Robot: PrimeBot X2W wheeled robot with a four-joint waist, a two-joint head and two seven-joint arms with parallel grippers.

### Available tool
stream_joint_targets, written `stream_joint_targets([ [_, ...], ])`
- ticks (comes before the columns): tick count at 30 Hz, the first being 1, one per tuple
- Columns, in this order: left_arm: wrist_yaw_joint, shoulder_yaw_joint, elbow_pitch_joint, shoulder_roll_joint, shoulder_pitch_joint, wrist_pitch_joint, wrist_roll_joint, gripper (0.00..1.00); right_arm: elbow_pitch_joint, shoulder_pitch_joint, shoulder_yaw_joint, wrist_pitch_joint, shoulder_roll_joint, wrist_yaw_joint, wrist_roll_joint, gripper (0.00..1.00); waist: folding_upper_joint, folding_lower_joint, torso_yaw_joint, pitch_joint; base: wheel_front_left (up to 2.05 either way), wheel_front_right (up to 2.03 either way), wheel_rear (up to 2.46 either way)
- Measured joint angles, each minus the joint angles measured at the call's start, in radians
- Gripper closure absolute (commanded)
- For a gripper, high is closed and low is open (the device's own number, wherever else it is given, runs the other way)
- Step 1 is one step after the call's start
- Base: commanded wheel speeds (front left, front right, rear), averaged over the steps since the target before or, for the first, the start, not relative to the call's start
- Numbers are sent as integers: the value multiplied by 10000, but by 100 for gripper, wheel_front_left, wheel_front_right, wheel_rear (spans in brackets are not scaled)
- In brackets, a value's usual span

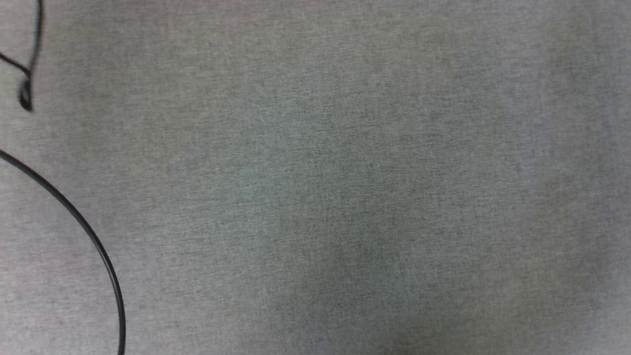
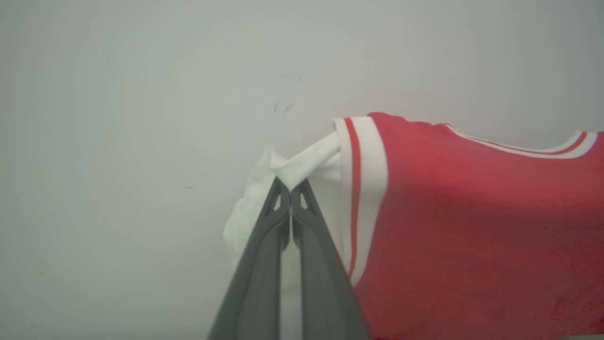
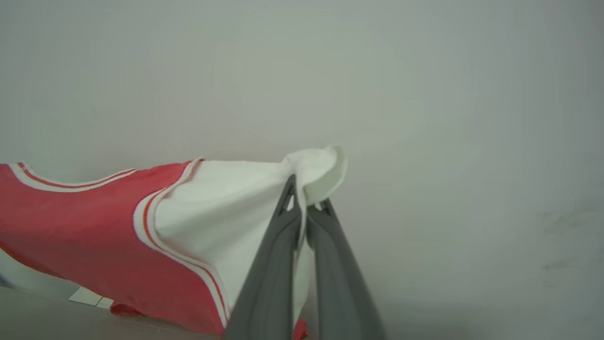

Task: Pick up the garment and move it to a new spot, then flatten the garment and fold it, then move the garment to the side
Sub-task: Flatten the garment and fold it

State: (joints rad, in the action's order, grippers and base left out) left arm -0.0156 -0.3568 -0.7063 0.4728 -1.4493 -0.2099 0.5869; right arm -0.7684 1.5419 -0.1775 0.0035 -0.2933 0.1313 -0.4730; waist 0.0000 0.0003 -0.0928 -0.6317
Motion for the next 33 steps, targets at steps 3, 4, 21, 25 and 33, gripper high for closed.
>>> stream_joint_targets([
  [3, 134, 29, -155, -77, 888, -268, 123, 100, -19, -789, -476, -146, -36, 0, -336, 100, 0, -1, 41, 169, 0, 0, 0],
  [4, 176, 52, -165, -104, 1253, -332, 173, 100, -8, -1135, -650, -151, -82, 0, -445, 100, 0, -1, 50, 261, 0, 0, 0],
  [21, -600, 2123, 3785, -673, 10266, -500, 201, 100, 1266, -8217, -1808, -583, -911, 6, -2010, 100, 0, -4, 70, 2997, 0, 0, 0],
  [25, -947, 2313, 4698, -717, 12068, -500, 111, 100, 1908, -9770, -1605, -476, -938, 8, -2104, 100, 0, -5, 56, 3699, 0, 0, 0],
  [33, -1797, 2105, 6610, -809, 15169, -17, 46, 100, 3382, -12998, -458, 138, -853, 8, -1722, 100, 0, -6, 74, 4943, 0, 0, 0],
])
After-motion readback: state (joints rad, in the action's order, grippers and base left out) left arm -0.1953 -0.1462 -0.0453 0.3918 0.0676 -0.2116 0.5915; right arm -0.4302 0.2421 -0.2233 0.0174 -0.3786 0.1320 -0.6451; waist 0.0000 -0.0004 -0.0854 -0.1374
